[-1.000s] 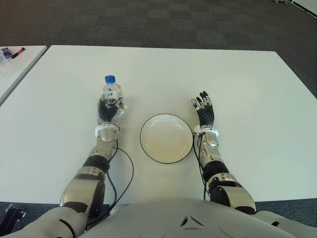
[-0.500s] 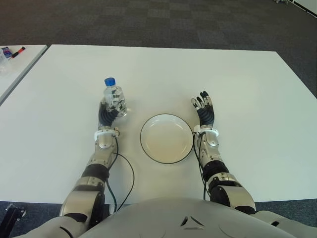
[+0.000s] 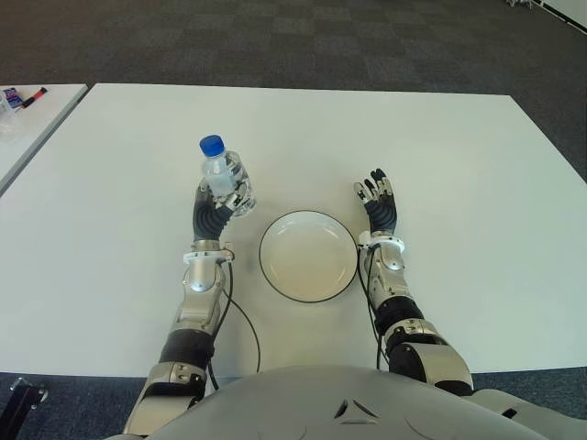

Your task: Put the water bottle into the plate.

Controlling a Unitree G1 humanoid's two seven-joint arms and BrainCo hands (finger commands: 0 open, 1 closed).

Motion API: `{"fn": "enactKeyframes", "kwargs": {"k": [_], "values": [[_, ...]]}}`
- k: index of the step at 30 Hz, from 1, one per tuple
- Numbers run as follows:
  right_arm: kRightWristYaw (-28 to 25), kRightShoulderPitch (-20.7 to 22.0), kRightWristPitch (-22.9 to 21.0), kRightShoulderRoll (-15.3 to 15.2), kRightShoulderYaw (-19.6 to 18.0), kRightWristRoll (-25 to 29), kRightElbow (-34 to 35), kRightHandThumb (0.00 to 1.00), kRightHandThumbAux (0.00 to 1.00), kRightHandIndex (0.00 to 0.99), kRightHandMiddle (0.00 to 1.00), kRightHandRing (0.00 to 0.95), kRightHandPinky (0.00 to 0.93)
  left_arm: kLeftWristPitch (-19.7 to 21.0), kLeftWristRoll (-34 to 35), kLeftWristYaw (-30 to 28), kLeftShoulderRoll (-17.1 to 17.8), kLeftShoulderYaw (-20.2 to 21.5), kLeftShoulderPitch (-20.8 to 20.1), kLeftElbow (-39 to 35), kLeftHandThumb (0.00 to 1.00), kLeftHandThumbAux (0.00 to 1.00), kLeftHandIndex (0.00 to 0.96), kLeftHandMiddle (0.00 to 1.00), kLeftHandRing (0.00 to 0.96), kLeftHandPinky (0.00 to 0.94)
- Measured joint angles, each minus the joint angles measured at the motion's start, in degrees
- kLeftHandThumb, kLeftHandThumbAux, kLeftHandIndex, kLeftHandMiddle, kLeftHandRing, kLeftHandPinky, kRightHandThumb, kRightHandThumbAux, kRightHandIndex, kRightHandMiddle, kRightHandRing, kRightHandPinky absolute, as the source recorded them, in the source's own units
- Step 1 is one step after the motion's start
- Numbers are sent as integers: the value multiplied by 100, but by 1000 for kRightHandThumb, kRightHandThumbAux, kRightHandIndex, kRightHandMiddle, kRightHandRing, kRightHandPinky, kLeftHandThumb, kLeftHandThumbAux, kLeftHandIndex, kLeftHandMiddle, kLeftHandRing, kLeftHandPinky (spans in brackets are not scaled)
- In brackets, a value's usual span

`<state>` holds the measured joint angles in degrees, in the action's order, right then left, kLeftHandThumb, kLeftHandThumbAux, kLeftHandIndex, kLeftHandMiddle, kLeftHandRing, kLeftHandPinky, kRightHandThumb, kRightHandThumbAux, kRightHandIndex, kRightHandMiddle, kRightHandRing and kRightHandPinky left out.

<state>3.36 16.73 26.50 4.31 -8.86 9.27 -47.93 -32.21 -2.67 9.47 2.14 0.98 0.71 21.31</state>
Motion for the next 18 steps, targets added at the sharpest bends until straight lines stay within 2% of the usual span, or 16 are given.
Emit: {"fn": "enactKeyframes", "kwargs": {"k": [7, 18], "values": [[64, 6, 0, 0, 28, -27, 1, 75, 767, 91, 87, 85, 143, -19, 45, -181, -124, -50, 213, -394, 952, 646, 429, 485, 490, 740], [130, 12, 0, 1, 75, -61, -8, 78, 759, 94, 90, 90, 144, -155, -70, -308, -348, -366, 625, -956, 950, 648, 415, 486, 501, 752]]}}
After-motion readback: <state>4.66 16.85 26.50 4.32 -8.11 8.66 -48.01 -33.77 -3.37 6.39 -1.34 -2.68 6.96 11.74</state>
